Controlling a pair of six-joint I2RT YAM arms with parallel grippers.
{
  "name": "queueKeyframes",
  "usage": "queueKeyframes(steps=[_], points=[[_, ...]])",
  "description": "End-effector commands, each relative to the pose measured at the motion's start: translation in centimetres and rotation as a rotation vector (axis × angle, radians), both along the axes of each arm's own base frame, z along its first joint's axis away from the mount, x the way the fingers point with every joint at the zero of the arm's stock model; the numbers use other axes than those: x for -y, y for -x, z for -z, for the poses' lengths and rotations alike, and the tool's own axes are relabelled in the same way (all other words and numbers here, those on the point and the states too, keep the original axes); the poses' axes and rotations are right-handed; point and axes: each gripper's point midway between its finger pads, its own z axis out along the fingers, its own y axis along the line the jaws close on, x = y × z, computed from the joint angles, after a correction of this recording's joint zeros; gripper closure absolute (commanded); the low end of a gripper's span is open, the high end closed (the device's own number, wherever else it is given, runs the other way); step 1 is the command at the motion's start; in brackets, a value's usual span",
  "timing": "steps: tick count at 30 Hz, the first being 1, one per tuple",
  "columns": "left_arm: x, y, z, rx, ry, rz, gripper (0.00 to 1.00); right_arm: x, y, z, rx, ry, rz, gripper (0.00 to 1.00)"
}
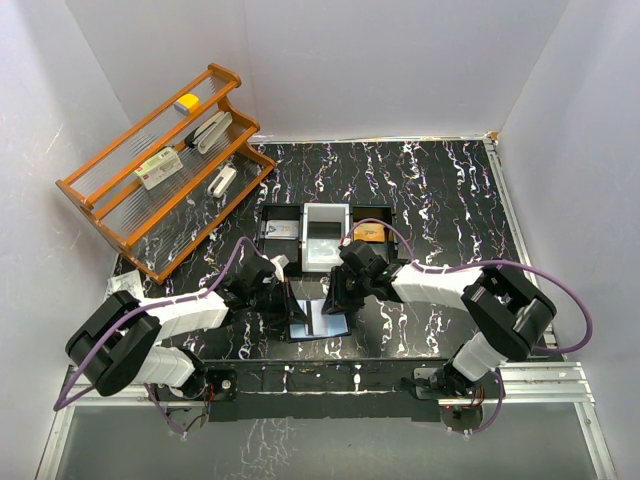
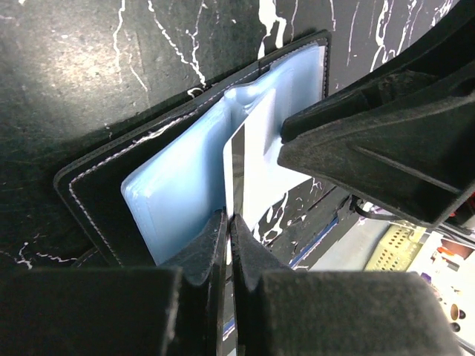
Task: Take the credit cards out of the card holder
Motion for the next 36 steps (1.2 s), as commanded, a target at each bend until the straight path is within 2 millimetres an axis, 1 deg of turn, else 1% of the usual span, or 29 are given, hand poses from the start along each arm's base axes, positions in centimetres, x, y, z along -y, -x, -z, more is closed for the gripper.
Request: queueKeyframes(steps=[1,4,8,9,11,14,16,17,18,20,22,25,26,29,32,34,36], points=[[-0.9,-0.3,-0.1,0.011,-0.037,-0.027,1.00,-1.1,-0.1,-1.9,0.033,-0.045,-0.097,0.76],[-0.9,-0.4,-0.3,0.018,-0.040,-0.024,1.00,-1.8,-0.5,-3.5,0.045,-0.084,-0.094,0.74],[-0.6,-0.4,-0.4,0.020,-0.038,-0.009,1.00,-2.9,-0.4,-4.6,0.060,-0.176,-0.113,0.70],[-0.6,-0.4,-0.4,0.021,-0.038,-0.008,1.00,-3.1,0.0,-4.2,0.042,-0.193,-0.124,0.69],[-0.5,-0.5,-0.5,0.024,-0.033,-0.006,1.00,-2.7,0.5,-2.5,-0.005,-0.154,-0.123,0.69],[-0.3,-0.6,-0.5,0.026,-0.019,-0.001,1.00,-1.1,0.7,0.8,-0.060,-0.030,-0.073,0.68],[0.0,-0.5,-0.7,0.025,-0.002,0.000,1.00,-0.3,1.0,2.0,-0.075,-0.002,-0.048,0.69],[0.1,-0.4,-0.7,0.020,0.009,0.002,0.98,0.1,1.0,2.5,-0.074,0.019,-0.037,0.69],[0.3,-0.4,-0.7,0.016,0.021,0.001,0.94,0.4,1.2,2.7,-0.085,0.030,-0.011,0.69],[0.4,-0.2,-0.6,0.004,0.039,-0.007,0.83,0.8,1.3,2.8,-0.085,0.032,0.015,0.69],[0.3,-0.1,-0.3,-0.005,0.047,-0.017,0.75,1.1,1.4,2.9,-0.083,0.035,0.029,0.69],[0.6,0.0,-0.4,-0.017,0.091,-0.034,0.73,1.3,1.5,3.0,-0.090,0.027,0.046,0.69],[0.8,-0.1,-0.5,-0.016,0.108,-0.037,0.73,1.3,1.6,3.0,-0.092,0.025,0.048,0.69],[1.1,-0.1,-0.7,-0.019,0.132,-0.040,0.80,1.4,1.7,3.1,-0.094,0.023,0.054,0.70],[1.3,-0.1,-1.1,-0.016,0.156,-0.042,0.90,1.3,1.5,2.9,-0.086,0.020,0.058,0.70],[1.0,-0.1,-0.9,-0.023,0.133,-0.048,0.99,1.4,1.4,2.9,-0.083,0.026,0.064,0.70],[0.5,-0.1,-0.7,-0.021,0.097,-0.059,1.00,1.5,1.2,2.9,-0.078,0.032,0.070,0.70]])
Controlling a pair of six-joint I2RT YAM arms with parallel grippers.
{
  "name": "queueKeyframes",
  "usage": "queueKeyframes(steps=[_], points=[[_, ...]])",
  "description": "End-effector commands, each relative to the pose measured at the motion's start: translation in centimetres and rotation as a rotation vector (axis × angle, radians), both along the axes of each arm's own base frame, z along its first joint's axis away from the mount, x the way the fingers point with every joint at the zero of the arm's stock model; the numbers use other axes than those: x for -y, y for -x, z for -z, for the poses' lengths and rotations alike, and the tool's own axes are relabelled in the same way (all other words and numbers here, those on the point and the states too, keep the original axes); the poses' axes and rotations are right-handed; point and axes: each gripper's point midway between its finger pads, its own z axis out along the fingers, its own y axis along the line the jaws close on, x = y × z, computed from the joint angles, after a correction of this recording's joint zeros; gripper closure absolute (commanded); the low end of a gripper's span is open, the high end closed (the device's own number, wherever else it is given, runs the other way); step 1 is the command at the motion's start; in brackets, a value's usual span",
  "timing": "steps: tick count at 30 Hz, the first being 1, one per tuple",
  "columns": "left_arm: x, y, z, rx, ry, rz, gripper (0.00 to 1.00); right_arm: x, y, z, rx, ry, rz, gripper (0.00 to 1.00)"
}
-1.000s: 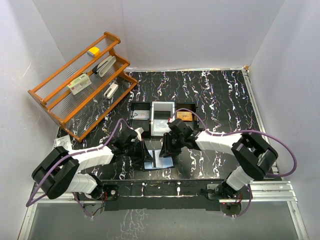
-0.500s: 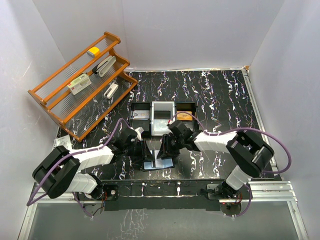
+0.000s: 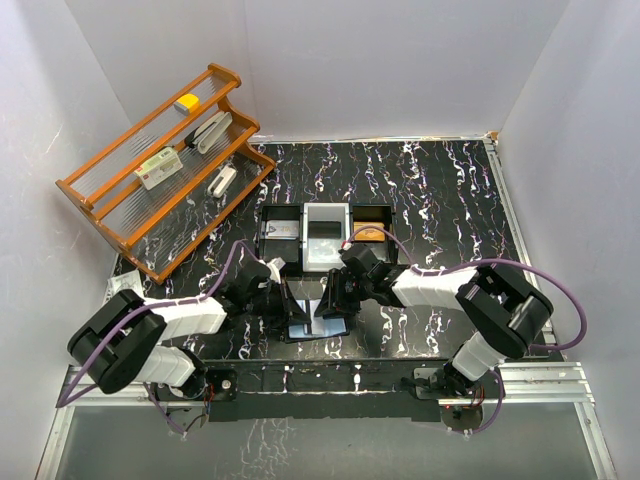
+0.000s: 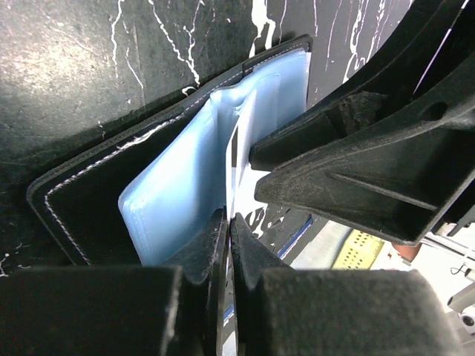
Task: Take the credit cards out of the card holder
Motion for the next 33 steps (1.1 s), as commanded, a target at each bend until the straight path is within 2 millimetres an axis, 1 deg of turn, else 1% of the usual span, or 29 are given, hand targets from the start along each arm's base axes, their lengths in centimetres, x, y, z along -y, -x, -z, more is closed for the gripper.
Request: queueKeyframes(steps=[1,6,10,12,15,17,19,20,23,24,26,29,31,33], points=[[-0.4,-0.4,-0.7,0.021,-0.019,-0.012,1.00,2.9,0.4,3.0,-0.009,0.159,0.048,0.70],[-1.9,-0.2,-0.5,0.042,-0.110,-0.008,1.00,3.3,0.0,2.8,0.011,0.181,0.064,0.72],[-1.8,-0.2,-0.5,0.046,-0.126,0.019,1.00,2.8,-0.5,1.9,0.045,0.146,0.065,0.72],[-1.4,-0.4,-0.7,0.046,-0.113,0.033,1.00,2.0,-0.8,0.8,0.070,0.110,0.037,0.73],[-1.0,-0.6,-1.0,0.051,-0.094,0.034,1.00,0.7,-1.6,-2.3,0.130,0.032,0.024,0.72],[-0.9,-0.7,-1.2,0.056,-0.092,0.028,1.00,0.0,-1.9,-4.1,0.157,-0.016,0.010,0.71],[-1.1,-0.8,-1.2,0.059,-0.099,0.023,1.00,-0.7,-1.8,-5.1,0.162,-0.058,-0.015,0.70],[-1.1,-0.8,-1.2,0.060,-0.099,0.022,1.00,-1.0,-1.6,-5.3,0.152,-0.073,-0.026,0.70],[-0.9,-0.9,-1.3,0.059,-0.095,0.031,0.99,-1.8,-1.2,-5.0,0.118,-0.125,-0.033,0.70],[-0.8,-0.9,-1.2,0.056,-0.097,0.033,0.98,-1.7,-1.1,-4.4,0.101,-0.122,-0.016,0.70],[-0.8,-0.9,-1.1,0.051,-0.096,0.031,0.94,-1.2,-1.0,-2.9,0.065,-0.087,0.021,0.70],[-0.2,-0.9,-1.3,0.038,-0.060,0.025,0.84,0.0,-0.7,-0.6,0.022,0.008,0.036,0.70],[0.3,-1.0,-1.8,0.041,-0.031,0.033,0.80,0.3,-0.5,0.0,0.020,0.030,0.028,0.70],[0.7,-1.1,-2.1,0.038,-0.008,0.040,0.78,0.7,-0.4,0.4,0.014,0.045,0.037,0.70]])
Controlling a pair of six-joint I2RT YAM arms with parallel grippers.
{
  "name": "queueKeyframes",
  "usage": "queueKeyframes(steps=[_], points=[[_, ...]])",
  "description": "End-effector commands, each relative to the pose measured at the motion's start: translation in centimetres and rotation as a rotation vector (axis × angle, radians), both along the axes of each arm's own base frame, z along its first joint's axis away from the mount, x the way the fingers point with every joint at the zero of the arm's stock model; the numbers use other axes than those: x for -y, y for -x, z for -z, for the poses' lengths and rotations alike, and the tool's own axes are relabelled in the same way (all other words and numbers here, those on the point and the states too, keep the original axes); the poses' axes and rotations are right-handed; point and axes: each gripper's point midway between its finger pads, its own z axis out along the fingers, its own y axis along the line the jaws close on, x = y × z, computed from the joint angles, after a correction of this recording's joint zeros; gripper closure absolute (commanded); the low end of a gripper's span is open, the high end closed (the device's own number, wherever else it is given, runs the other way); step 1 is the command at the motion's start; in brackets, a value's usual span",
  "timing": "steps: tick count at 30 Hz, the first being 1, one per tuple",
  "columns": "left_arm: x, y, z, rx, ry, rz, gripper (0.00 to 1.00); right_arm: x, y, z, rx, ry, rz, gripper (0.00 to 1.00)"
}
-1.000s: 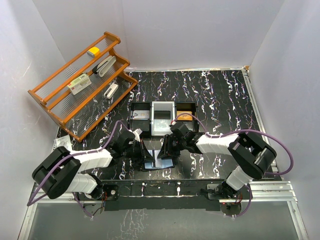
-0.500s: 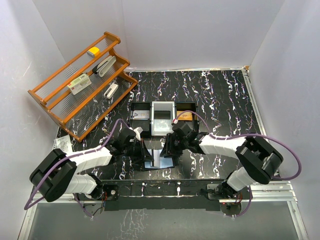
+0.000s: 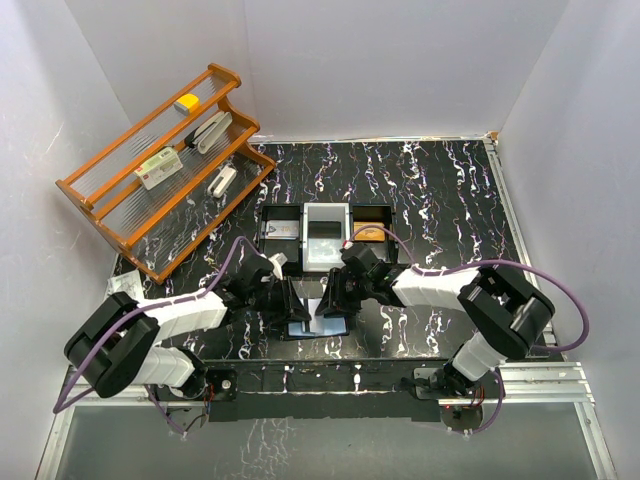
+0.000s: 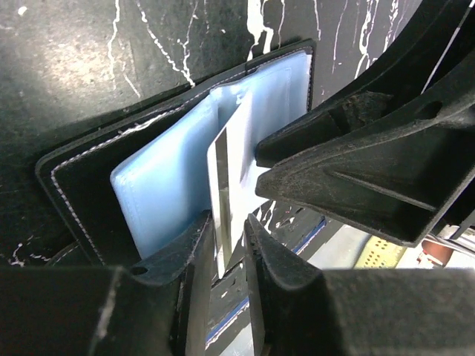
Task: Take the credit cards out of the card holder
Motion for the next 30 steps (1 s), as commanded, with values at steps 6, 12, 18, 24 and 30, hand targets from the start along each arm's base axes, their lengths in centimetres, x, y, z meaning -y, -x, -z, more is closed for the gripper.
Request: queueKeyframes(steps=[6,12,18,24,30], points=[[1.7,-0.5,-2.1,0.003,0.105,0.023,0.80,0.9,-0.1,1.2,0.002,0.046,0.029,0.71],[0.9,-0.6,-1.4,-0.011,0.036,-0.002,0.99,1.0,-0.3,1.0,0.013,0.050,0.044,0.72],[0.0,-1.2,-1.8,0.020,-0.036,-0.011,1.00,1.1,-0.4,0.9,0.023,0.056,0.040,0.72],[-0.5,-1.2,-2.5,0.039,-0.057,-0.007,1.00,1.2,-0.8,0.4,0.044,0.061,0.046,0.71],[-0.6,-1.4,-3.5,0.093,-0.062,0.018,1.00,0.3,-1.0,-1.0,0.067,0.033,-0.004,0.71]])
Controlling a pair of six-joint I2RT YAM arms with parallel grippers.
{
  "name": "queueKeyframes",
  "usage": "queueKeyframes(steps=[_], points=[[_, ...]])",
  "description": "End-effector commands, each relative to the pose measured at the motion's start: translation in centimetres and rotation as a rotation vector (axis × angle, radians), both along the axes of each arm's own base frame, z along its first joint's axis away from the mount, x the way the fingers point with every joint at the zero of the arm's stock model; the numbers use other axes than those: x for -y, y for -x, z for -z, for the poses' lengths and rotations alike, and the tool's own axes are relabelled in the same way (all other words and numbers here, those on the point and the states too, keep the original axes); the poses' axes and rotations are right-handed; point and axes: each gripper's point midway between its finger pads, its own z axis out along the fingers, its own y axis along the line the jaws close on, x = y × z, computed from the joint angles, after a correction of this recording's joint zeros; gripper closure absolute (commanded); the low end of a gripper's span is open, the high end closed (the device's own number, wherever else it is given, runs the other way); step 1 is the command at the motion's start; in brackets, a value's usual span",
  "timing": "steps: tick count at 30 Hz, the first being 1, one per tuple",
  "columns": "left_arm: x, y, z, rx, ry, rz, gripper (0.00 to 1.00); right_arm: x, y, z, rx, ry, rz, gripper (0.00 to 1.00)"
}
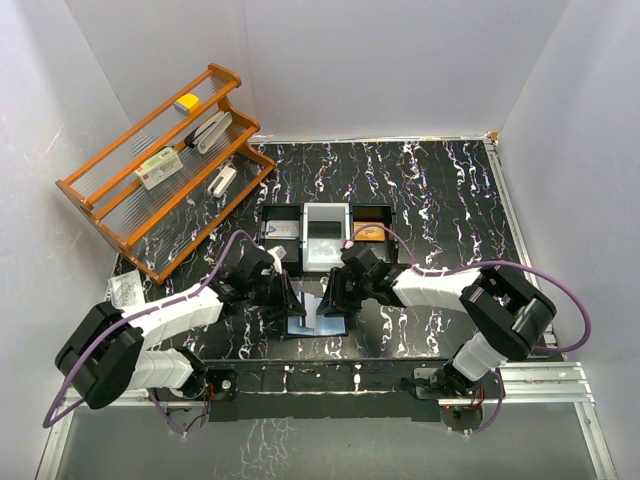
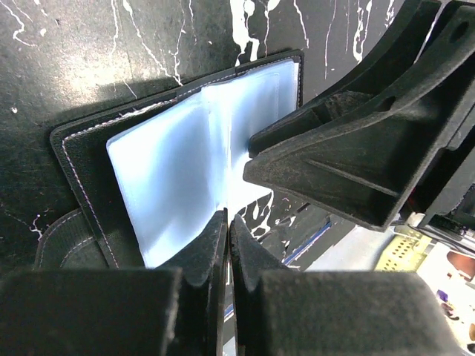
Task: Take the credit cards out of the card holder
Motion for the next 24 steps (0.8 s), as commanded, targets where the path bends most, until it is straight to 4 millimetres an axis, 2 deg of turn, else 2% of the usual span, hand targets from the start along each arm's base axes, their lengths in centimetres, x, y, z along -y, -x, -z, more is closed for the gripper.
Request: queueKeyframes(steps=[1,4,7,11,17,24], points=[[-0.1,-0.7,-1.9,0.058,-0.009,0.019,1.00,0.0,-0.7,-1.3,0.057,0.016,-0.029,0.71],[-0.4,-1.0,-2.4,0.068,-0.012,-0.010,1.00,0.1,-1.8,-2.9,0.119,0.018,0.000,0.72],[-0.8,-1.3,-2.8,0.103,-0.010,-0.042,1.00,-0.5,-2.2,-5.0,0.175,-0.057,0.015,0.70],[-1.4,-1.4,-2.3,0.092,-0.060,-0.044,1.00,-1.5,-2.2,-6.3,0.176,-0.112,-0.009,0.69],[-1.9,-1.5,-1.9,0.096,-0.094,-0.049,1.00,-3.4,-1.7,-6.2,0.134,-0.181,-0.066,0.69],[-2.9,-2.0,-2.3,0.143,-0.139,-0.060,1.00,-4.6,-1.4,-5.7,0.108,-0.233,-0.093,0.68]])
